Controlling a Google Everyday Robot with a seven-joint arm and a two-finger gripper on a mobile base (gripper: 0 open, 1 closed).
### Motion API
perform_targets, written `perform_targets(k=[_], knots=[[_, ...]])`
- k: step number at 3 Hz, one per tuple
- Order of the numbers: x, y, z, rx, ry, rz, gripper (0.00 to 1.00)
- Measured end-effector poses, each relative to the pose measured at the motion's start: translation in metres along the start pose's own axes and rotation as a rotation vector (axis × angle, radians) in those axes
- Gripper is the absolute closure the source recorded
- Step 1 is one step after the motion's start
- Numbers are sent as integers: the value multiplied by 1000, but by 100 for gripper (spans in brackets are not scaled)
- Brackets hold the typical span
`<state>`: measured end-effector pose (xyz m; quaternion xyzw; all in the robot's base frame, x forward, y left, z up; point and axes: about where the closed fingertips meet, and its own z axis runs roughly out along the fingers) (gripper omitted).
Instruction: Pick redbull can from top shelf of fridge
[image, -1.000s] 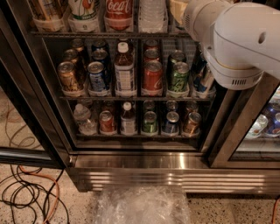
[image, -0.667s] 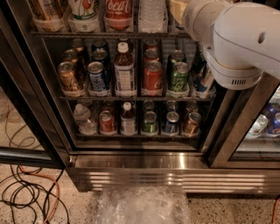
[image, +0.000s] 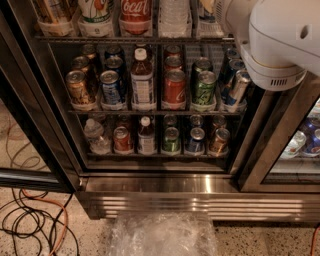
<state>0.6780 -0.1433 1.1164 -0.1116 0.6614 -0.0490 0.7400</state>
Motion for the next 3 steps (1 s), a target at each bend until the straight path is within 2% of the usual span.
perform_targets(k=[1,3], knots=[[-2,0,-2,-10,2,2,100],[-7,-28,-16,22,12,-38,100]])
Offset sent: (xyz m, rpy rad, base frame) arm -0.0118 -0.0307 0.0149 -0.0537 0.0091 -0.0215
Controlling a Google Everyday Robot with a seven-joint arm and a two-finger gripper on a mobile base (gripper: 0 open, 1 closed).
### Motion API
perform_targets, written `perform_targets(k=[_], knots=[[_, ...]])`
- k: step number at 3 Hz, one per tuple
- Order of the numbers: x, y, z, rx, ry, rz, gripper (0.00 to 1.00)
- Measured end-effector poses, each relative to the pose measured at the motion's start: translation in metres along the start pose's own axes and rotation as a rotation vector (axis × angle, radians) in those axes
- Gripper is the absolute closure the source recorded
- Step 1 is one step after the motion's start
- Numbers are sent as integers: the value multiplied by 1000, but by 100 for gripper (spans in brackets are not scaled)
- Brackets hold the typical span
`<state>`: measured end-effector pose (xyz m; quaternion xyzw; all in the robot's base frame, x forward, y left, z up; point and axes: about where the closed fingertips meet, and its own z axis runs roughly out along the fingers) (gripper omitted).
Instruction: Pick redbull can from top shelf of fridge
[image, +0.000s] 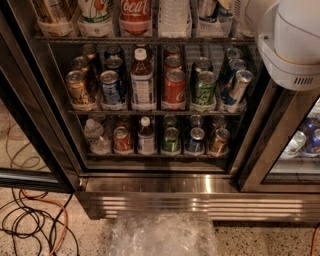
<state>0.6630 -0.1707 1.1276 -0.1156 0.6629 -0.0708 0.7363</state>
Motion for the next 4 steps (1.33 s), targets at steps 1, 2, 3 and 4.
perform_targets(k=[1,2,3,4], knots=[[8,-9,-14,1,37,-3,100],[31,-4,-32,-35,101,-9,100],[26,-5,-32,-37,102,-10,100],[38,7,-48,-81,131,-28,100]])
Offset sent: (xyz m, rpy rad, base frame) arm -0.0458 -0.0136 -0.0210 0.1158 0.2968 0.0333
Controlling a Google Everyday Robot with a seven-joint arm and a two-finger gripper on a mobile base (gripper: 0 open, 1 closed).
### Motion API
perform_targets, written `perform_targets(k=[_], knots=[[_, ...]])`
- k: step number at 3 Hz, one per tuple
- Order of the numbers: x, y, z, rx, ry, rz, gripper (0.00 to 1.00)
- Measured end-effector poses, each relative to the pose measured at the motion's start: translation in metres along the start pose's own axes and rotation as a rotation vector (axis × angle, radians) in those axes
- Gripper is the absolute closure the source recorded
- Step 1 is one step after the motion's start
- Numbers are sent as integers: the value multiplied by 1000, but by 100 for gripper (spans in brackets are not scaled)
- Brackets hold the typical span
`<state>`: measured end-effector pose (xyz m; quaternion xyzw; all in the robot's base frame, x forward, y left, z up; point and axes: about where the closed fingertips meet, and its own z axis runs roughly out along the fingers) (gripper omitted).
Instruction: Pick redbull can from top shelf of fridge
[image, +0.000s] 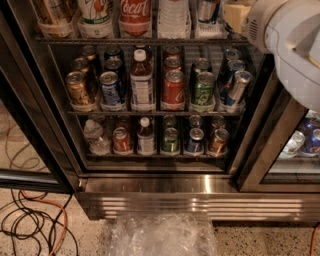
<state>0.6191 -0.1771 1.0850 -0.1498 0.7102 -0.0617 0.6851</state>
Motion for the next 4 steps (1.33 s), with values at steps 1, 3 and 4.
perform_targets(k=[1,3,4], knots=[[-4,-1,-2,0,0,0,100],[41,59,-13,-142,65,-25,100],[79,67,-17,-158,132,-4,100]])
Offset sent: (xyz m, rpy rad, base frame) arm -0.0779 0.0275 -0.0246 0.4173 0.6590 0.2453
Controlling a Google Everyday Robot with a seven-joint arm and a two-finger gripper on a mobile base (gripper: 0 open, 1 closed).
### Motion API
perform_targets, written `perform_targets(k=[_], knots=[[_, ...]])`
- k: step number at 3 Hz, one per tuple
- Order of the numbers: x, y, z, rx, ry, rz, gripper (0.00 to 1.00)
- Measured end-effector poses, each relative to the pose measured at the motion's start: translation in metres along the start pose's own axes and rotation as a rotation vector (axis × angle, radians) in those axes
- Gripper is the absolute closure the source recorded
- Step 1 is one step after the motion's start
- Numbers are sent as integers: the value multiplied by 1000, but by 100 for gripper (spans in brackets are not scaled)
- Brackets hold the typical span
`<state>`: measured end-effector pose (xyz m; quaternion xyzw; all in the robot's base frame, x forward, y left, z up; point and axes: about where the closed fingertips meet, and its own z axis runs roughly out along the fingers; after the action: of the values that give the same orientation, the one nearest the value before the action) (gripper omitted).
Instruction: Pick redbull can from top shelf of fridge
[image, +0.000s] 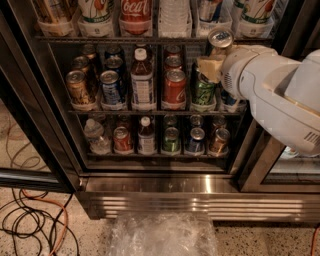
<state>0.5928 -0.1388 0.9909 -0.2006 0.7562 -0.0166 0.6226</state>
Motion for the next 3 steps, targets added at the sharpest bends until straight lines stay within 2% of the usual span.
perform_targets(k=[1,2,3], knots=[[0,0,0,0,0,0,100],[24,33,11,-88,15,-43,100],[70,92,26,-254,33,-65,100]])
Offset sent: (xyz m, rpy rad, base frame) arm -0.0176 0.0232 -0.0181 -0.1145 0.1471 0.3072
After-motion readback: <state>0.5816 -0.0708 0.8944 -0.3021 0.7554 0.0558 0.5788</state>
